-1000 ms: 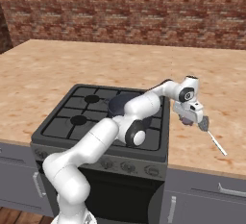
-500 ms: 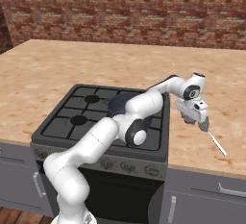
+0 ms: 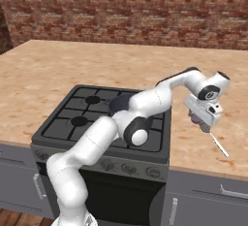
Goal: Put the sweet potato and eggplant in the pot. Retrieve the spatula and lightly stir the vegetables in the pot.
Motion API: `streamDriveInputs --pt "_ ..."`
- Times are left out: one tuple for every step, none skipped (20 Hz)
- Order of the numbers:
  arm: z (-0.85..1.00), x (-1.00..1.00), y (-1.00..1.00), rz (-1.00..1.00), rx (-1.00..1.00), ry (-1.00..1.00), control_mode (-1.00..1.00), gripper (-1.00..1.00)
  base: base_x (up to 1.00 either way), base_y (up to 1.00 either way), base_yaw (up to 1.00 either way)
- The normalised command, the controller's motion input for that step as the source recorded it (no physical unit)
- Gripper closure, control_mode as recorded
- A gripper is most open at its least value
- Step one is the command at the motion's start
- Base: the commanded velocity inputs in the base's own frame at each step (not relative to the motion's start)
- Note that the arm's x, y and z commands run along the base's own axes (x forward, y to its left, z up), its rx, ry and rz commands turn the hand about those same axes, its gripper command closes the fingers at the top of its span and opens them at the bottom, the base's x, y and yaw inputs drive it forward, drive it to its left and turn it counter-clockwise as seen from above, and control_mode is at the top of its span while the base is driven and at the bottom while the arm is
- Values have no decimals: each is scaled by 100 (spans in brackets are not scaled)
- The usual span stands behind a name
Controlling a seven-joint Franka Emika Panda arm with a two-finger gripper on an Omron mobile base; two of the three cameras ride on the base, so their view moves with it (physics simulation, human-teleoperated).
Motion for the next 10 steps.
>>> streamDriveInputs --pt "6 -100 66 9 -11 -42 -100 100 0 0 0" --pt "0 -100 73 10 -13 -43 -100 100 0 0 0" --pt "0 -100 74 10 -15 -44 -100 100 0 0 0" --pt "0 -100 76 10 -15 -44 -100 100 0 0 0" --pt "0 -100 77 10 -15 -45 -100 100 0 0 0" --pt "0 -98 81 9 -15 -46 -100 100 0 0 0" --pt "0 -96 79 9 -16 -46 -100 100 0 0 0" --pt "0 -95 81 8 -16 -46 -100 100 0 0 0" --pt "0 -90 86 7 -17 -43 -100 100 0 0 0" --pt "0 -84 91 7 -18 -42 -100 100 0 0 0"
